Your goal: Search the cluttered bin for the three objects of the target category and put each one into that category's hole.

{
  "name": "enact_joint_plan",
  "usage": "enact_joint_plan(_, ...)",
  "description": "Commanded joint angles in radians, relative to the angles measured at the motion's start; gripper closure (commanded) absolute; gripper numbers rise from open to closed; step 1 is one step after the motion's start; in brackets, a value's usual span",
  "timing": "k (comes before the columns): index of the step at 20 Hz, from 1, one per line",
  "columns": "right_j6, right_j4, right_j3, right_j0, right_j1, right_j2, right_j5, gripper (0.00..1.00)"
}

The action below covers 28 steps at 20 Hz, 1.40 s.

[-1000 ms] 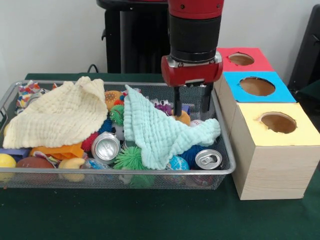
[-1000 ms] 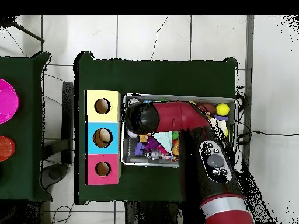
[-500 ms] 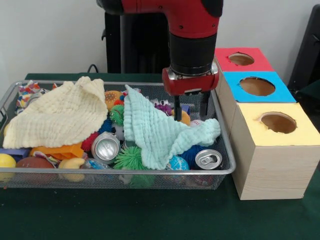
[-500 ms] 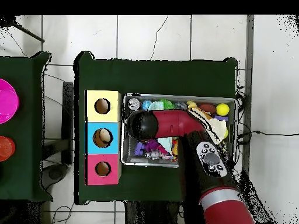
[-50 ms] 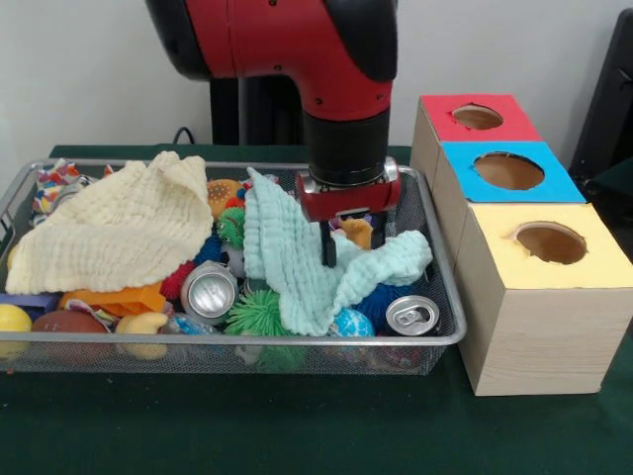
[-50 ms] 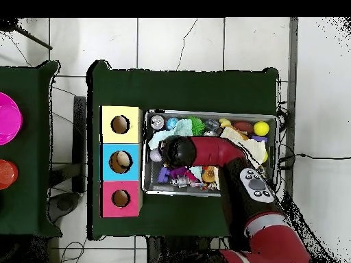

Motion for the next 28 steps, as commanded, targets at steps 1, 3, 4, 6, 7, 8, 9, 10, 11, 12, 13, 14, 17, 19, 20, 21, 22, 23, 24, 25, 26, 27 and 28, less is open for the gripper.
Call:
enact_joint_plan(1,0.039,-0.075,0.022,-0.05,0.085,-0.028,-0.058,0.0)
enact_joint_plan(3,0.015,-0.081,0.003,-0.058,0.093,-0.022,-0.047,0.0)
enact_joint_plan(4,0.005,-0.084,-0.002,-0.063,0.093,-0.018,-0.047,0.0)
enact_joint_plan(6,-0.014,-0.093,-0.019,-0.067,0.091,-0.007,-0.049,0.0)
enact_joint_plan(7,-0.026,-0.094,-0.031,-0.07,0.09,0.001,-0.045,0.0)
enact_joint_plan(8,-0.052,-0.096,-0.059,-0.071,0.089,0.015,-0.023,0.0)
enact_joint_plan(9,-0.079,-0.098,-0.087,-0.073,0.088,0.029,-0.001,0.0)
enact_joint_plan(10,-0.111,-0.1,-0.12,-0.074,0.092,0.044,0.034,0.0)
enact_joint_plan(11,-0.144,-0.105,-0.16,-0.07,0.096,0.06,0.065,0.0)
enact_joint_plan(12,-0.183,-0.109,-0.203,-0.07,0.104,0.082,0.095,0.0)
enact_joint_plan(13,-0.214,-0.112,-0.248,-0.063,0.115,0.096,0.135,0.0)
enact_joint_plan(14,-0.245,-0.115,-0.288,-0.057,0.123,0.11,0.177,0.0)
enact_joint_plan(17,-0.282,-0.127,-0.357,-0.038,0.125,0.131,0.269,0.0)
enact_joint_plan(19,-0.293,-0.139,-0.366,-0.042,0.119,0.156,0.268,0.0)
enact_joint_plan(20,-0.294,-0.144,-0.373,-0.038,0.116,0.16,0.284,0.0)
enact_joint_plan(21,-0.292,-0.146,-0.379,-0.035,0.114,0.165,0.3,0.0)
enact_joint_plan(22,-0.284,-0.15,-0.375,-0.035,0.108,0.167,0.305,0.0)
enact_joint_plan(23,-0.269,-0.154,-0.366,-0.032,0.095,0.167,0.307,0.0)
enact_joint_plan(24,-0.252,-0.155,-0.355,-0.031,0.08,0.164,0.314,0.0)
enact_joint_plan(25,-0.23,-0.156,-0.341,-0.026,0.064,0.16,0.321,0.0)
enact_joint_plan(26,-0.212,-0.157,-0.322,-0.025,0.045,0.159,0.319,0.0)
enact_joint_plan(27,-0.191,-0.155,-0.307,-0.021,0.027,0.156,0.322,0.0)
enact_joint_plan(28,-0.172,-0.154,-0.286,-0.017,0.007,0.154,0.319,0.0)
